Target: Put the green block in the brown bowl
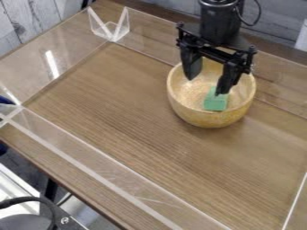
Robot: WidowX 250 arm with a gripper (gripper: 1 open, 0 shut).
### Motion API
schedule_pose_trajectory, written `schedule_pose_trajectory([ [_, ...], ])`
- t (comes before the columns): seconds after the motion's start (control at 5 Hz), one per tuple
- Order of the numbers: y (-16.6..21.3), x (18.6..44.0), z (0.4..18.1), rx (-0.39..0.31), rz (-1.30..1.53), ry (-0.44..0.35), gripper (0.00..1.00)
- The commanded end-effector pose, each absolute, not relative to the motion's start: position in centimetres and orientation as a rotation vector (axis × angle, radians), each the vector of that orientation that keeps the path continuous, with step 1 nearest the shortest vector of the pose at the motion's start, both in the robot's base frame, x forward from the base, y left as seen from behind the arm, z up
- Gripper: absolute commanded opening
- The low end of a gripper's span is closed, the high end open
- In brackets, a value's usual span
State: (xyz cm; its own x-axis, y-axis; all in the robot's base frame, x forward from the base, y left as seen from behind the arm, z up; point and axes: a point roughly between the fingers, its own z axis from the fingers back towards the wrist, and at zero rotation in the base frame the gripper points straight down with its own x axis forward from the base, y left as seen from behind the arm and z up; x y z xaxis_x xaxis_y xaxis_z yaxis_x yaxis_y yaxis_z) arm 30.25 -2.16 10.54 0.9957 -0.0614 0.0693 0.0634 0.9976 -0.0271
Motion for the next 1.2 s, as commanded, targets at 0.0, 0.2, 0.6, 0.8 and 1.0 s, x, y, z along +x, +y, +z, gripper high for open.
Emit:
schedule_pose_trajectory([
  [0.0, -1.7, 31.3, 13.7, -0.034, -0.049, -0.178, 1.0],
  [0.2, -1.7, 31.4, 13.7, -0.032, -0.048, -0.18, 1.0],
  [0.6, 1.3, 30.4, 17.8, -0.042, -0.003, -0.238, 1.0],
  [0.8, 5.6, 29.4, 19.2, -0.018, 0.064, -0.251, 1.0],
  [1.0, 9.5, 28.2, 19.3, 0.005, 0.101, -0.243, 1.0],
])
